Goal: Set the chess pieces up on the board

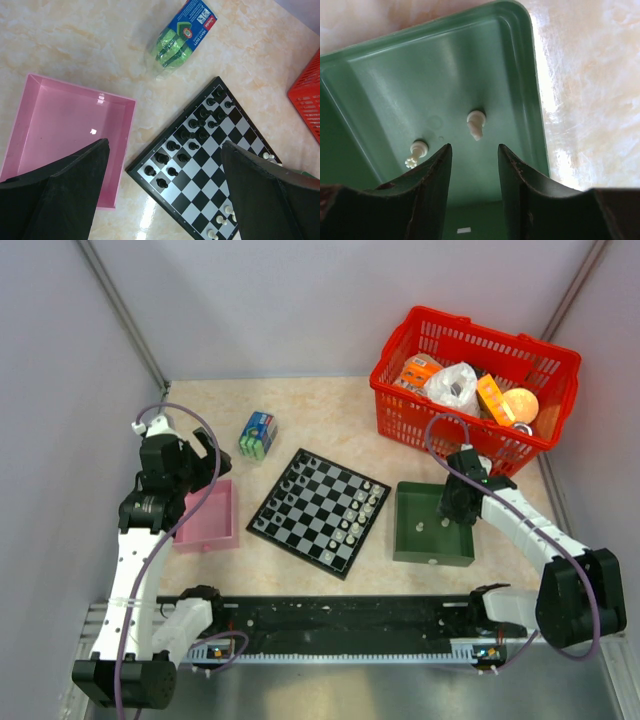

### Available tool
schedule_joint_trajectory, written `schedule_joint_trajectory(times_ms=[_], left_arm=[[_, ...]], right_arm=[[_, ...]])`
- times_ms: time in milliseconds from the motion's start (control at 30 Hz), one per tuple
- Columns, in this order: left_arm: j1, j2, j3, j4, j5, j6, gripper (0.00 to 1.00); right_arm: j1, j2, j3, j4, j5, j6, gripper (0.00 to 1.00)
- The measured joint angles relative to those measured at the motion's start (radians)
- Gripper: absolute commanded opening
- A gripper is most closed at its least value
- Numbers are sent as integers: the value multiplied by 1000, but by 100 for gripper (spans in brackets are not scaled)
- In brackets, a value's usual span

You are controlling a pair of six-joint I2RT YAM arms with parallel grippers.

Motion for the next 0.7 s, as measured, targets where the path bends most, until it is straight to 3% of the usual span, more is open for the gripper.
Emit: schedule_joint_trajectory(times_ms=[700], left_arm=[[0, 6, 0, 0, 0, 0, 99]], right_arm=[[-1, 85, -28, 78, -32, -54, 31]])
